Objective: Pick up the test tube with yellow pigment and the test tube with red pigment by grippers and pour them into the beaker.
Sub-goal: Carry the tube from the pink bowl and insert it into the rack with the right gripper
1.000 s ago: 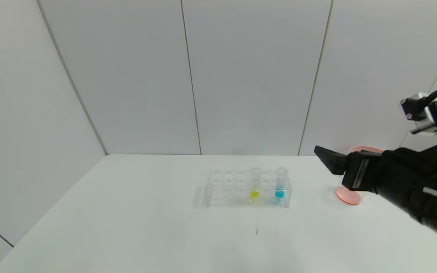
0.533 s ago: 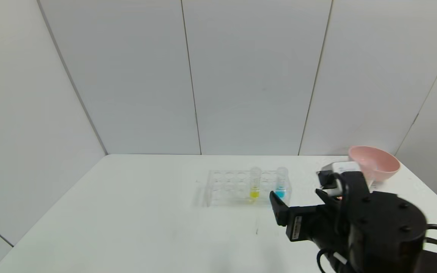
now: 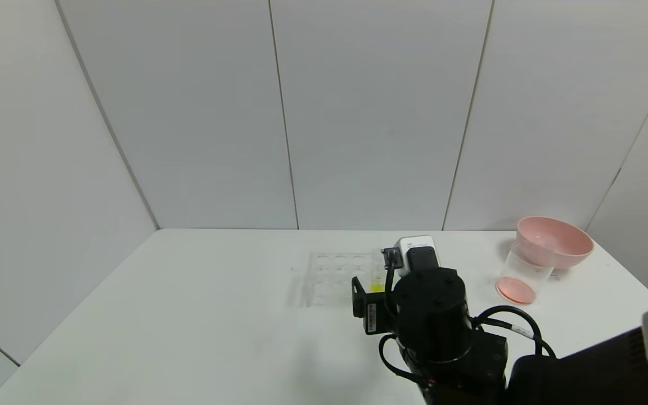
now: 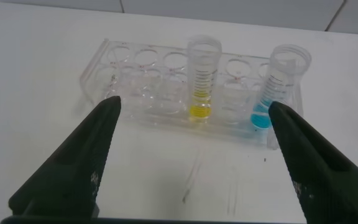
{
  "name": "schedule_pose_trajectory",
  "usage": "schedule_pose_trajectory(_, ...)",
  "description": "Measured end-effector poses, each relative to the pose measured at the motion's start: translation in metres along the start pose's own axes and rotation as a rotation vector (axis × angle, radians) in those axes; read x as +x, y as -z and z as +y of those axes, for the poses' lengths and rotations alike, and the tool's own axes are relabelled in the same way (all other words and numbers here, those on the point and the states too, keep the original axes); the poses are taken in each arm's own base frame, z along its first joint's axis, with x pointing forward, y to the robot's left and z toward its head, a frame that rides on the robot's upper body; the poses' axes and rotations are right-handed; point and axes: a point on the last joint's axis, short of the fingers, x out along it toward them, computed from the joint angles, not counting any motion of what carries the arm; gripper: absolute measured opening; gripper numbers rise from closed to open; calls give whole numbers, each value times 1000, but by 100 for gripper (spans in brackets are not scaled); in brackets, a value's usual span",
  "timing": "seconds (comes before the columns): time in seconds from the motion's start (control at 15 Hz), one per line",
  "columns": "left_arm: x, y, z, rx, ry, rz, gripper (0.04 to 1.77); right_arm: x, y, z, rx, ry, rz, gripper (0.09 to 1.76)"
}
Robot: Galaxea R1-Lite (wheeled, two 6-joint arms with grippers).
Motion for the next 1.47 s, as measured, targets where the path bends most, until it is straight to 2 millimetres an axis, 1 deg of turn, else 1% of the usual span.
schedule_pose_trajectory(0.13,0,0,0,0,0,0,176,14,8,2,-9,16,13,170)
schedule_pose_trajectory(0.33,0,0,0,0,0,0,176,29,16,-2,-16,18,40,170)
schedule_pose_trajectory(0.6,0,0,0,0,0,0,176,48,15,-7,1,41,35,170)
schedule_pose_trajectory(0.87,0,0,0,0,0,0,176,67,13,1,6,52,32,170)
schedule_pose_trajectory(1.07,0,0,0,0,0,0,176,77,16,3,9,59,30,170)
schedule_pose_trajectory(1.47,0,0,0,0,0,0,176,93,17,-6,25,53,38,170)
